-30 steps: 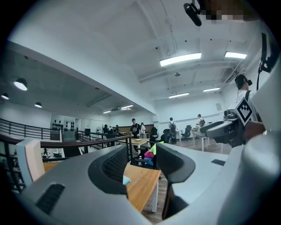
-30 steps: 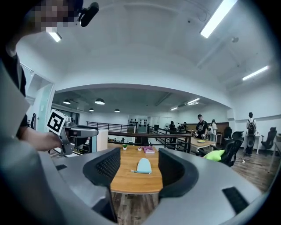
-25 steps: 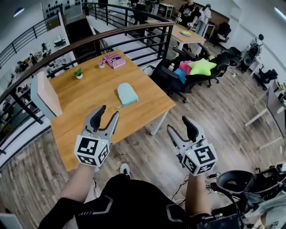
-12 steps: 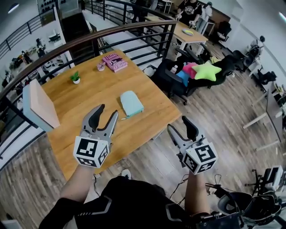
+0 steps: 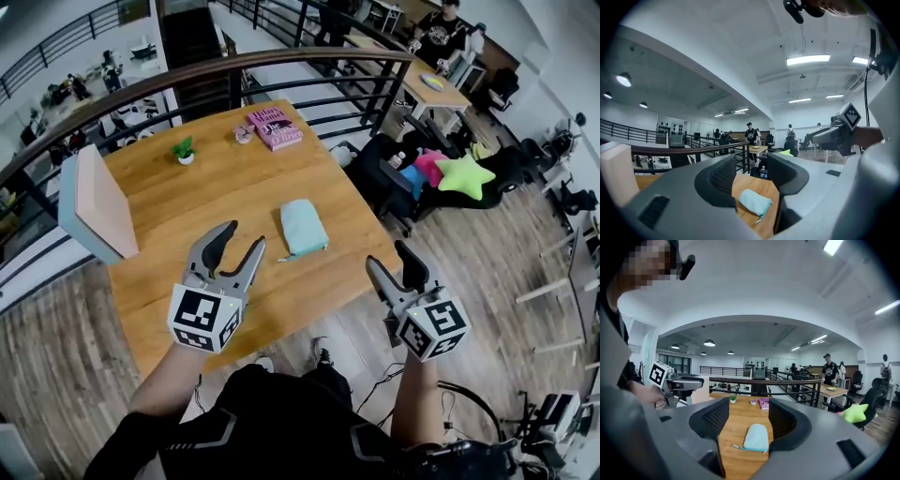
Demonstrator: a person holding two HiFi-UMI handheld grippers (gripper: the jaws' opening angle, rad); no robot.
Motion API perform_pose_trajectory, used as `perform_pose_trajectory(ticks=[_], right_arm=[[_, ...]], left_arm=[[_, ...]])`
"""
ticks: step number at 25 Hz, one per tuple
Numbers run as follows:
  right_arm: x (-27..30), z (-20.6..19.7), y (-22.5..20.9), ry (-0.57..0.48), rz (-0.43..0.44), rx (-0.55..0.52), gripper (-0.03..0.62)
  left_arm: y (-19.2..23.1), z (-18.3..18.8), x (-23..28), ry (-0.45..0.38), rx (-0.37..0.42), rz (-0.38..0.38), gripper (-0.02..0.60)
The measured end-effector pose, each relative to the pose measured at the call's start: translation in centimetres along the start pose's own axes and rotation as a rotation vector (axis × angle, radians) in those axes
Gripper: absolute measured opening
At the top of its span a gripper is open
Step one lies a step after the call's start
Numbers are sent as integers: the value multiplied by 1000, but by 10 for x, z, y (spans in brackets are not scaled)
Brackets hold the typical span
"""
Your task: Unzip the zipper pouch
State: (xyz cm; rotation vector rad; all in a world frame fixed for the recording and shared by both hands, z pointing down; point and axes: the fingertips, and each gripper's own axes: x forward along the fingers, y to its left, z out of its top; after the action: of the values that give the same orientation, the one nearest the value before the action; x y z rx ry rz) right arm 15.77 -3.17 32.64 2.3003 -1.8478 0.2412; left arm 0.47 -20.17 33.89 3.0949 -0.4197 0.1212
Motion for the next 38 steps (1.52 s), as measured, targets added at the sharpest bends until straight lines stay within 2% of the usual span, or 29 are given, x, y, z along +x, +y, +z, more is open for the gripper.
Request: perform_pose_trajectory(ticks=[4,8,12,14,18,23,30,38], right_arm=[[26,7,-11,-35,83,-14,267],[56,7,-35,-51,151,-31,261],[78,18,-58,-98,266,-59,235],[90,23,-75,-99,315,-67,236],[104,31,-106,-110,413,-78,236],[125,25,-136,-100,496,-97,236],[159,-5,-150,-41,603,-161,236],[196,-73,-144,66,770,-201,235]], left_arm=[[10,-3,8,15,50,58,219],[13,-5,25,28,28,116,219],[10,0,43,41,34,205,219],[4,5,57,51,29,243,219],[-23,14,87,58,38,273,219],[-31,14,112,61,36,374,219],[-37,-17,126,114,-4,457,219],[-52,-67,131,191,-77,528,219]])
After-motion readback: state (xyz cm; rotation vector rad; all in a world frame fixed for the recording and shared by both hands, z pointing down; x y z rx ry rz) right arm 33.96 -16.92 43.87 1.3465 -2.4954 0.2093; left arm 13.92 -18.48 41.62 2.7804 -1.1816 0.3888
